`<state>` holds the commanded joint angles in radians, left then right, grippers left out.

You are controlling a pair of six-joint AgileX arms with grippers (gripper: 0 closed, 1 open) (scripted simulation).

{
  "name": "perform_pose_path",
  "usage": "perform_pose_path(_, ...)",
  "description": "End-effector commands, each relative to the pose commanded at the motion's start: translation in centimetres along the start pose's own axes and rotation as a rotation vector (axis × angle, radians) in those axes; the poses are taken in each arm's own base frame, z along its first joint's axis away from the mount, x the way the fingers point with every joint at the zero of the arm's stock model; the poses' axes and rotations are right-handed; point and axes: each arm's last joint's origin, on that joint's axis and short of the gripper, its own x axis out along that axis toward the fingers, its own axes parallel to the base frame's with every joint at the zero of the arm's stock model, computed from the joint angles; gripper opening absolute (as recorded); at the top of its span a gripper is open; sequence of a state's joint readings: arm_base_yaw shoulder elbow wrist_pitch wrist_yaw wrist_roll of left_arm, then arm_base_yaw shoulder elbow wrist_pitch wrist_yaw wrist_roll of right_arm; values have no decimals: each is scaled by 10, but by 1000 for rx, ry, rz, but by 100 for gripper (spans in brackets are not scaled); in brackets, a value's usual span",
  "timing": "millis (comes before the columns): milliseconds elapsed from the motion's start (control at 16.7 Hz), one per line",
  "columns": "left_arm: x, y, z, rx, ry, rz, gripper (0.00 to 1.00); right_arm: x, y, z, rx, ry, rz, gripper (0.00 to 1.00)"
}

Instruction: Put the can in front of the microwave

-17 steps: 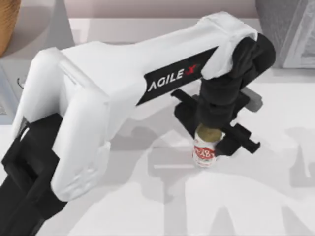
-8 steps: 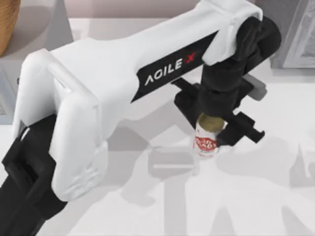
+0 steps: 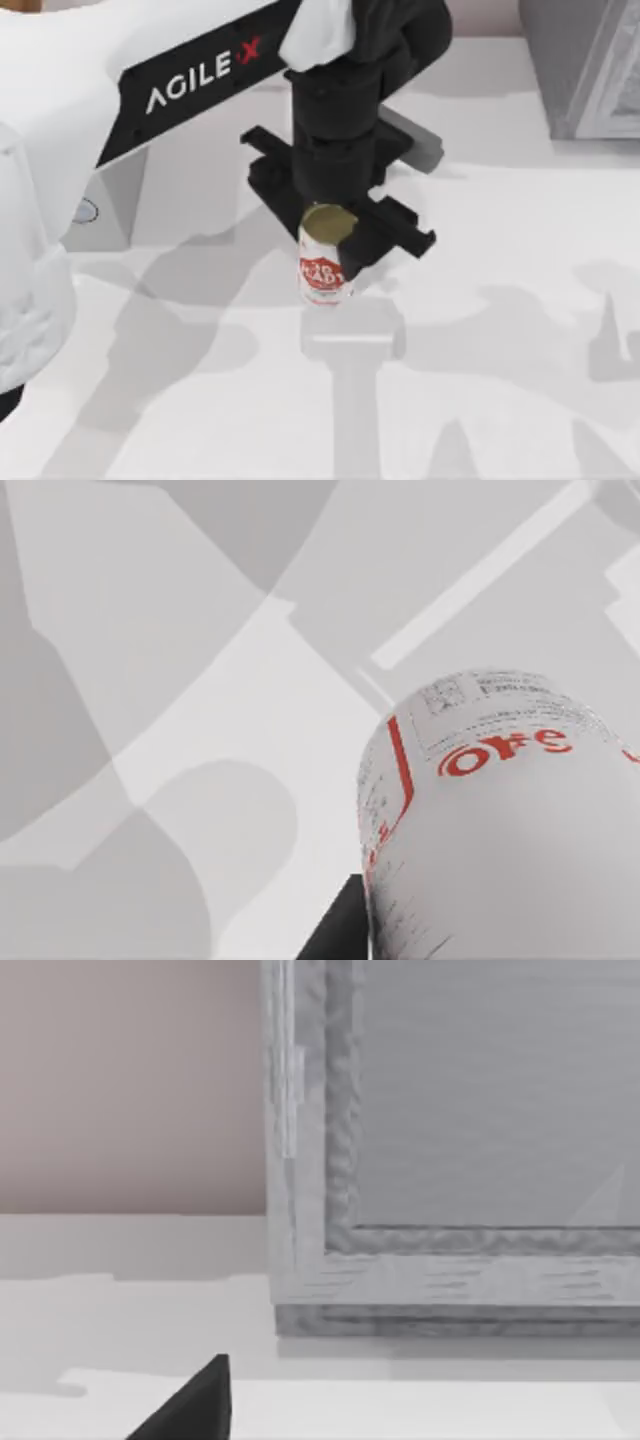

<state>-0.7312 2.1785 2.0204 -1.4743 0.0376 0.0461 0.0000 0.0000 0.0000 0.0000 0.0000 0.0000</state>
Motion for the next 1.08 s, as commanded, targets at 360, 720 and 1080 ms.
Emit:
perform_pose_path(360, -36, 99, -131, -237, -76, -29, 0, 0, 0, 0, 0, 0, 0, 100)
perform_pose_path(720, 9, 148, -253, -588, -97, -2, 0, 0, 0, 0, 0, 0, 0, 100)
perform_pose_path(1080, 44, 162, -287, -748, -67, 22, 0, 0, 0, 0, 0, 0, 0, 100)
